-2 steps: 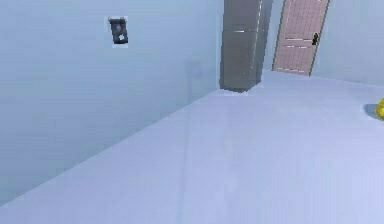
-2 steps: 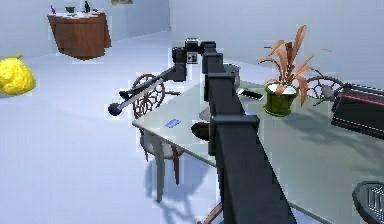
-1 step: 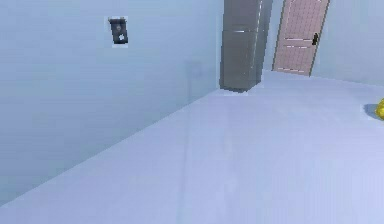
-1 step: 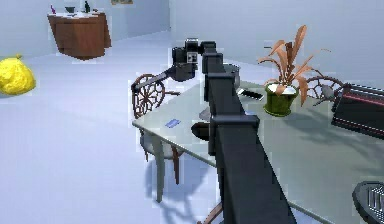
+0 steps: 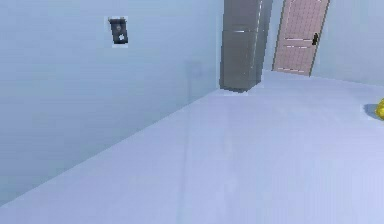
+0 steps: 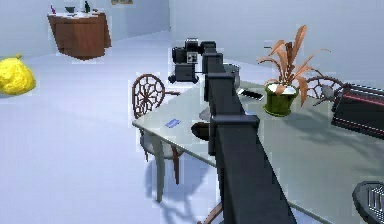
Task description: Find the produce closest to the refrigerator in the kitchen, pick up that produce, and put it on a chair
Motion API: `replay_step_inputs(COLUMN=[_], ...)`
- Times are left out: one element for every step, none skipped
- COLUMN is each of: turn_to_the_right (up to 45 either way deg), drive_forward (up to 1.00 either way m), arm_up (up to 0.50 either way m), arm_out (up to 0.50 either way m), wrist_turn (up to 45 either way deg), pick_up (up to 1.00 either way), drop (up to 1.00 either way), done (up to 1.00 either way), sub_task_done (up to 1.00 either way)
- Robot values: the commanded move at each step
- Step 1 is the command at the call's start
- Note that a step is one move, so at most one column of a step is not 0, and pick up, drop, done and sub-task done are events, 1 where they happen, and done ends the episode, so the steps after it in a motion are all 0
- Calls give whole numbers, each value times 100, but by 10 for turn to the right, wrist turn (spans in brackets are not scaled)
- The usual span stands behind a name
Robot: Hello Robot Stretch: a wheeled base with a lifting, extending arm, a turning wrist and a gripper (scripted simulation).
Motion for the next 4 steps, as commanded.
replay_step_inputs(turn_to_the_right=[0,0,0,0], drive_forward=[0,0,0,0], arm_up=[0,-28,0,10], arm_out=[0,0,0,0], wrist_turn=[360,0,0,0], pick_up=[0,0,100,0], drop=[0,0,0,0], done=[0,0,0,0], sub_task_done=[0,0,0,0])
